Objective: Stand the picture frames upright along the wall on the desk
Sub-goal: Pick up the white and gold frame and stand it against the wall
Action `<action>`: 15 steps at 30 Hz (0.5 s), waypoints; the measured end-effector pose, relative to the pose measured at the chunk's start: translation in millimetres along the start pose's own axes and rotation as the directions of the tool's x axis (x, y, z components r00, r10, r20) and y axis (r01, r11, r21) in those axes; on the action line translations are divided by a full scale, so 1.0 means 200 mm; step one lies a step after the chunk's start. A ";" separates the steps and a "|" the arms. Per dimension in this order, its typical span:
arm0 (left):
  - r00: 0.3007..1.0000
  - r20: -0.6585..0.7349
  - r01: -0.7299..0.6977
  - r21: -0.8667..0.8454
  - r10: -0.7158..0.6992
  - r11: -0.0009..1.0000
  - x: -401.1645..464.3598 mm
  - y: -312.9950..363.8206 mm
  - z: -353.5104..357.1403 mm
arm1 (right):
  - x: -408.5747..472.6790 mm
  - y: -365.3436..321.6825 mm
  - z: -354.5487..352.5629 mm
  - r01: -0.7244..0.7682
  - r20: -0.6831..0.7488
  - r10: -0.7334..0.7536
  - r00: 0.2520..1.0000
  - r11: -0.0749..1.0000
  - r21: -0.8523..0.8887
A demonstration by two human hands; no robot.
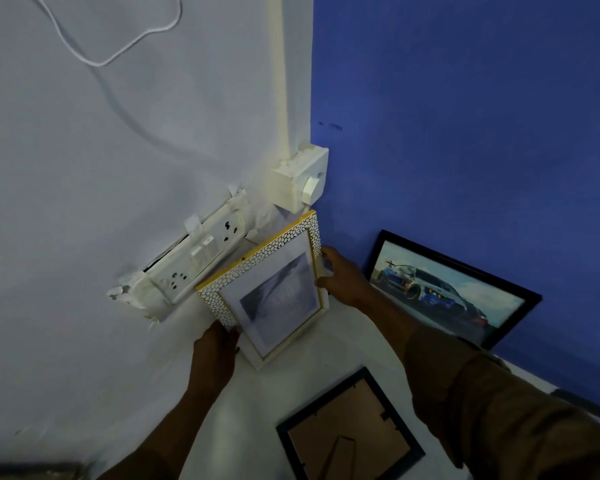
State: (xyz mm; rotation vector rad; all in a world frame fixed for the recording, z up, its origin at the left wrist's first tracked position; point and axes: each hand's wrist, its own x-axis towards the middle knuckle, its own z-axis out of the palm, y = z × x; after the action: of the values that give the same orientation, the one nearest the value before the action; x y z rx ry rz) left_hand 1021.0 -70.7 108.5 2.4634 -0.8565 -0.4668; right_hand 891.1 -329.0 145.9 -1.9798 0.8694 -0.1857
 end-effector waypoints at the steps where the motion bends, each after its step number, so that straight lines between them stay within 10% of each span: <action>1: 0.999 -0.053 0.009 -0.039 -0.011 0.999 -0.02 0.03 -0.01 | -0.02 0.01 -0.02 0.016 -0.017 -0.016 1.000 1.000 0.016; 15: 0.975 -0.214 -0.140 -0.385 0.059 0.912 -0.39 0.57 -0.06 | -0.82 0.13 -0.55 0.146 -0.370 -0.135 0.919 0.989 0.002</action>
State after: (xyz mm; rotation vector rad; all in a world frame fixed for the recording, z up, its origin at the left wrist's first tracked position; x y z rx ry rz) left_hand 913.6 -94.7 192.3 2.0397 -0.7187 -0.3147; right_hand 707.4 -308.1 219.7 -2.0124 0.9515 -0.6699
